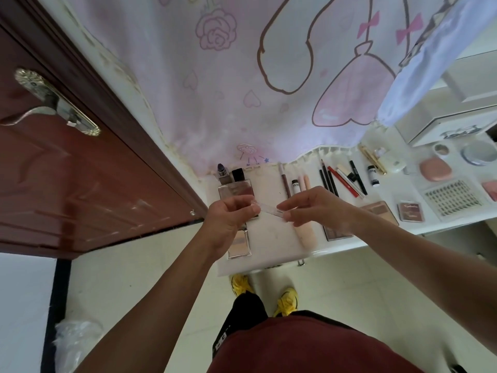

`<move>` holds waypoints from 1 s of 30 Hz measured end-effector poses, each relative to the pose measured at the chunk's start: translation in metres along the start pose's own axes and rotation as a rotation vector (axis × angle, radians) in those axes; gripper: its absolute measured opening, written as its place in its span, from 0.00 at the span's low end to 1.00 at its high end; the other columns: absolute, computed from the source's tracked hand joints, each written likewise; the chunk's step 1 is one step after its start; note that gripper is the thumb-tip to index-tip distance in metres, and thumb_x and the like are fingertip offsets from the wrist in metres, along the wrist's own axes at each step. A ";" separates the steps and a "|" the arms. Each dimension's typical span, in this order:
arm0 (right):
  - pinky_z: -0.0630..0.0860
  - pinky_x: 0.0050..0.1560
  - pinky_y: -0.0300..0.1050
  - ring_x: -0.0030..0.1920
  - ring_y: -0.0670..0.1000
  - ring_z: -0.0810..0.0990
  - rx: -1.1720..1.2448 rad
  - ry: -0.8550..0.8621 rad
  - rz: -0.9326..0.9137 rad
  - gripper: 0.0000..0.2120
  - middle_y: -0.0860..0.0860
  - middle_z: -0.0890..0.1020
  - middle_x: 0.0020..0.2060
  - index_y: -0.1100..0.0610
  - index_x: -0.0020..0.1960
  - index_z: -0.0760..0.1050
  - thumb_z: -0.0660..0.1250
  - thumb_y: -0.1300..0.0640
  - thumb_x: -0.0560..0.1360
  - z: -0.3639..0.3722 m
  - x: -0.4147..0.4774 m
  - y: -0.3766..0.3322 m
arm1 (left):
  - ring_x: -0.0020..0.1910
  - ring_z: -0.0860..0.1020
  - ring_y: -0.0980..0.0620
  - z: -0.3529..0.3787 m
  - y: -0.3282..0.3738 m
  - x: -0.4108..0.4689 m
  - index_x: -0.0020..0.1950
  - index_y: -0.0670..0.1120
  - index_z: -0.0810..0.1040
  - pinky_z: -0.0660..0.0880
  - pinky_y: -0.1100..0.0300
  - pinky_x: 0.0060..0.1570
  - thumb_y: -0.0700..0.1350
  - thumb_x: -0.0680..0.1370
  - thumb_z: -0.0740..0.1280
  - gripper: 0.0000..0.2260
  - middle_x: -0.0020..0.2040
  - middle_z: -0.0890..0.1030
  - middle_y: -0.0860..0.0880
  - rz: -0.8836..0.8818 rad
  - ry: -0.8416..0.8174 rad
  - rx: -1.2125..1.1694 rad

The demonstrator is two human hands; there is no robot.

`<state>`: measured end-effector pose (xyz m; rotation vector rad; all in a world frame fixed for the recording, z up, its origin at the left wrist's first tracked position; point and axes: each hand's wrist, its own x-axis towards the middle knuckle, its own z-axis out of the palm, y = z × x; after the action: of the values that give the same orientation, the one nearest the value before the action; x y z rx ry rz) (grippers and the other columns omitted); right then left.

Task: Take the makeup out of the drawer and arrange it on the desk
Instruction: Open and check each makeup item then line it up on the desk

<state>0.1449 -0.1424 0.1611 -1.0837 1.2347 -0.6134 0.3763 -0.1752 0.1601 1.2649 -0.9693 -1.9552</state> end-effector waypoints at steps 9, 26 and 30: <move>0.82 0.46 0.44 0.44 0.52 0.86 -0.040 0.200 -0.032 0.06 0.56 0.86 0.44 0.60 0.51 0.83 0.67 0.61 0.78 -0.006 0.014 0.026 | 0.53 0.82 0.43 -0.002 -0.029 0.003 0.58 0.36 0.79 0.76 0.53 0.58 0.38 0.63 0.77 0.24 0.52 0.84 0.39 -0.081 0.090 0.110; 0.82 0.52 0.50 0.48 0.56 0.84 -0.347 0.080 0.201 0.10 0.57 0.84 0.46 0.63 0.59 0.79 0.66 0.60 0.79 0.002 0.088 0.077 | 0.46 0.79 0.50 0.006 -0.126 0.025 0.54 0.47 0.77 0.76 0.56 0.53 0.39 0.76 0.69 0.08 0.47 0.81 0.47 -0.358 0.252 0.484; 0.82 0.52 0.52 0.48 0.58 0.84 -0.388 0.043 0.227 0.10 0.58 0.84 0.46 0.63 0.58 0.79 0.66 0.61 0.79 0.003 0.105 0.081 | 0.49 0.80 0.48 0.005 -0.131 0.033 0.57 0.40 0.79 0.77 0.54 0.53 0.42 0.75 0.70 0.11 0.52 0.82 0.46 -0.378 0.235 0.639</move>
<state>0.1620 -0.1994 0.0423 -1.2291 1.5290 -0.2270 0.3464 -0.1291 0.0367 2.1120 -1.3658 -1.7492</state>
